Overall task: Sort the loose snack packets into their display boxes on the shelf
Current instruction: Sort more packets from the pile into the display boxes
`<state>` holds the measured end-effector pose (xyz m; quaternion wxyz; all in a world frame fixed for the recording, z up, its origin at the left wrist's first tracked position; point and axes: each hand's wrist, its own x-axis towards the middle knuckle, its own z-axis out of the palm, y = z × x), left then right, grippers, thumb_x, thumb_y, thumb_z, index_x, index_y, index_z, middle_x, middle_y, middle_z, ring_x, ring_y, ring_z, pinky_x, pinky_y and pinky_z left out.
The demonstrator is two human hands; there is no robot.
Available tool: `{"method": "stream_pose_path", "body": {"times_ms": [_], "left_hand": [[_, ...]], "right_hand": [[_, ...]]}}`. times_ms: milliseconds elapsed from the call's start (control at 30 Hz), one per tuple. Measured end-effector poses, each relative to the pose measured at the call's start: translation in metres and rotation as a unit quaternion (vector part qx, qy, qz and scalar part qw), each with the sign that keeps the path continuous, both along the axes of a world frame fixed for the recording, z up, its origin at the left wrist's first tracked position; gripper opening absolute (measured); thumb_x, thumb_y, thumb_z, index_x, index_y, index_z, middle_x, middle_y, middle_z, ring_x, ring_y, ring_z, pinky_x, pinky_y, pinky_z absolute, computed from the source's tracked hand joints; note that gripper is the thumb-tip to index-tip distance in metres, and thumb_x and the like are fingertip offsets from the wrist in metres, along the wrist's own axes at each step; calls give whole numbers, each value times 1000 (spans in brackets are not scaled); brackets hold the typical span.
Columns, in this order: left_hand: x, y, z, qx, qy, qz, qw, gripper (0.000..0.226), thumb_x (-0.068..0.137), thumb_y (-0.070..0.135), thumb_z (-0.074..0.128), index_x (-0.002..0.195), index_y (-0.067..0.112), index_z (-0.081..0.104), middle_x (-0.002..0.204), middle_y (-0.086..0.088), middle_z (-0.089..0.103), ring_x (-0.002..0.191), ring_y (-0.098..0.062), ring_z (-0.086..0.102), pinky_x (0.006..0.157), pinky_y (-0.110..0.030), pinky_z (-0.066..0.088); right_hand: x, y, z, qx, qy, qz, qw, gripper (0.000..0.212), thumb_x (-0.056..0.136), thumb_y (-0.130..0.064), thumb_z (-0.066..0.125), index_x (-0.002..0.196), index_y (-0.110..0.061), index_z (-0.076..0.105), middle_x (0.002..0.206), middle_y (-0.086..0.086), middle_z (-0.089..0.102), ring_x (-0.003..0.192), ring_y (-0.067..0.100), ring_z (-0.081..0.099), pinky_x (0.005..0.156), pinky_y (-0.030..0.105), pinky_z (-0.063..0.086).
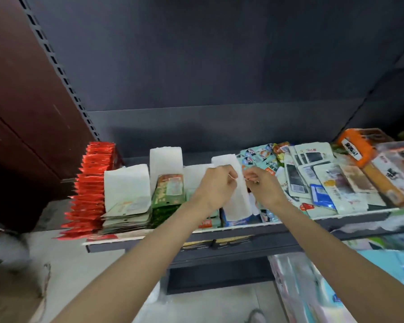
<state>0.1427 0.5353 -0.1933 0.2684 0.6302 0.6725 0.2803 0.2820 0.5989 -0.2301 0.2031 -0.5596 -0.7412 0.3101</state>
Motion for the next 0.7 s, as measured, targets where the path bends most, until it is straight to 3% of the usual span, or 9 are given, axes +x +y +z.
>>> {"method": "stream_pose_path", "body": {"times_ms": [133, 233, 300, 433, 567, 700], "left_hand": [[80, 57, -19, -43, 25, -14, 999, 24, 89, -3, 44, 102, 0, 65, 105, -18, 66, 99, -30, 62, 91, -38, 48], [114, 95, -50, -113, 63, 2, 992, 23, 92, 0, 42, 98, -4, 64, 103, -20, 64, 96, -33, 61, 82, -38, 50], [125, 114, -73, -167, 89, 26, 982, 24, 94, 13, 46, 100, -5, 61, 105, -20, 62, 98, -33, 60, 80, -39, 49], [132, 134, -102, -255, 88, 82, 959, 46, 84, 38, 67, 108, 0, 56, 106, -11, 61, 101, -28, 58, 85, -37, 49], [134, 146, -103, -272, 64, 131, 951, 25, 84, 28, 69, 85, 4, 61, 83, -8, 62, 92, -25, 63, 84, -37, 51], [133, 147, -73, -189, 167, 126, 959, 21, 96, 24, 51, 93, 4, 57, 90, -13, 63, 91, -29, 62, 72, -34, 47]], "right_hand": [[83, 42, -28, -37, -118, -9, 992, 51, 88, -7, 56, 137, -10, 44, 136, 14, 49, 123, 29, 47, 98, 33, 38], [128, 69, -43, -54, -171, 36, 983, 64, 89, -14, 59, 146, -14, 29, 154, 7, 25, 142, 23, 20, 114, 31, 20], [146, 84, -48, -60, -198, 82, 975, 70, 90, -15, 57, 149, -17, 20, 158, 2, 11, 145, 21, 8, 116, 31, 12], [161, 100, -54, -78, -196, 134, 968, 76, 89, -11, 57, 151, -21, 15, 159, -1, 3, 146, 19, 2, 117, 35, 10], [163, 105, -59, -91, -174, 141, 970, 73, 90, -10, 56, 150, -19, 15, 159, 0, 3, 146, 20, 1, 119, 38, 11], [162, 109, -59, -79, -163, 142, 973, 76, 88, -10, 58, 150, -23, 15, 159, 1, 5, 146, 20, 2, 118, 37, 11]]}}
